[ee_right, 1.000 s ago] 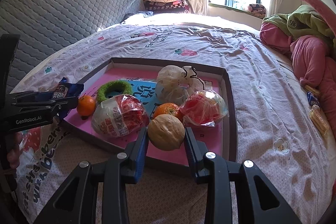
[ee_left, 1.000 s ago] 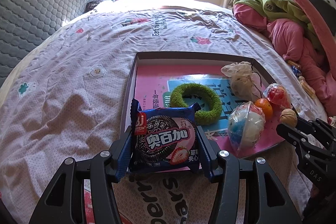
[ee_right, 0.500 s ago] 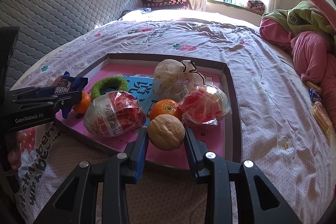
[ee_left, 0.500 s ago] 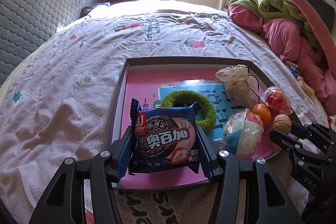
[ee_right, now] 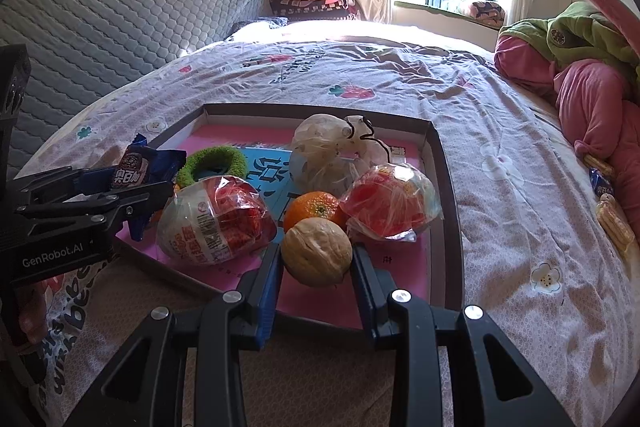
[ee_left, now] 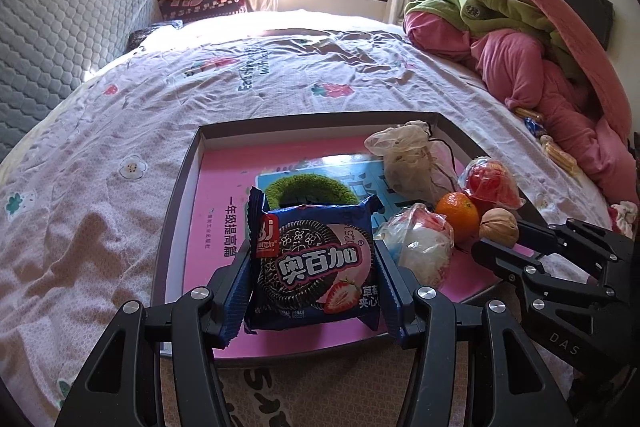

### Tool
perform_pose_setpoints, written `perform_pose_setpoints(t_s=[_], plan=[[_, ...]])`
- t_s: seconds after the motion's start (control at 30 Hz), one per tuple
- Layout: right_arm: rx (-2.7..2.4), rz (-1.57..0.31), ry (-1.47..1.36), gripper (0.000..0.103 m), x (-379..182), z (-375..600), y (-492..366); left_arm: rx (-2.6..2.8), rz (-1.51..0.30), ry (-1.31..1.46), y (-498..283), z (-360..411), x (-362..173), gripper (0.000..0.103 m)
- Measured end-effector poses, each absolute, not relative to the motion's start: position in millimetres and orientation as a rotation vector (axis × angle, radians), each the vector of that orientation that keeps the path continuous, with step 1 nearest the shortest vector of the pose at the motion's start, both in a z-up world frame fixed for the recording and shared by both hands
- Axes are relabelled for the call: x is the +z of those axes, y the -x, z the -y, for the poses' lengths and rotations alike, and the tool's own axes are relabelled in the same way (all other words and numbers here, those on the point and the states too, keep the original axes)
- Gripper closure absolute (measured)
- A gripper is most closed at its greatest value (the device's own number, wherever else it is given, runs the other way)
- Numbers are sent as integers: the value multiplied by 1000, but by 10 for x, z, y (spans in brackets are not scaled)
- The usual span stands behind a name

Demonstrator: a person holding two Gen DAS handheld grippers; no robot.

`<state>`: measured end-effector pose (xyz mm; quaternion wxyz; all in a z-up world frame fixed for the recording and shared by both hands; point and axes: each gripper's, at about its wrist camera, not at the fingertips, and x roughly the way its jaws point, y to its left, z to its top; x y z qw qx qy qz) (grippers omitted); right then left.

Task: Organize objects
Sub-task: 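Lower the biscuit pack and walnut into the tray beside the green ring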

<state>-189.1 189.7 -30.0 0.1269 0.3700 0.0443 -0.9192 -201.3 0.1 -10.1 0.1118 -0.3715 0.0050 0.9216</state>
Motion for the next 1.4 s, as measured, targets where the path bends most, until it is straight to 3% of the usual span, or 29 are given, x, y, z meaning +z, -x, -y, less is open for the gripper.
perform_pose_setpoints(t_s=[0.9,1.4], plan=[[-2678,-123,-1087,68,-339,-1903,1941,2712,-90,1150,2072,-134,-287,44],[-2682,-121,-1074,68,-307,-1909,1931,2726,-34,1199,2135,-27,-318,44]])
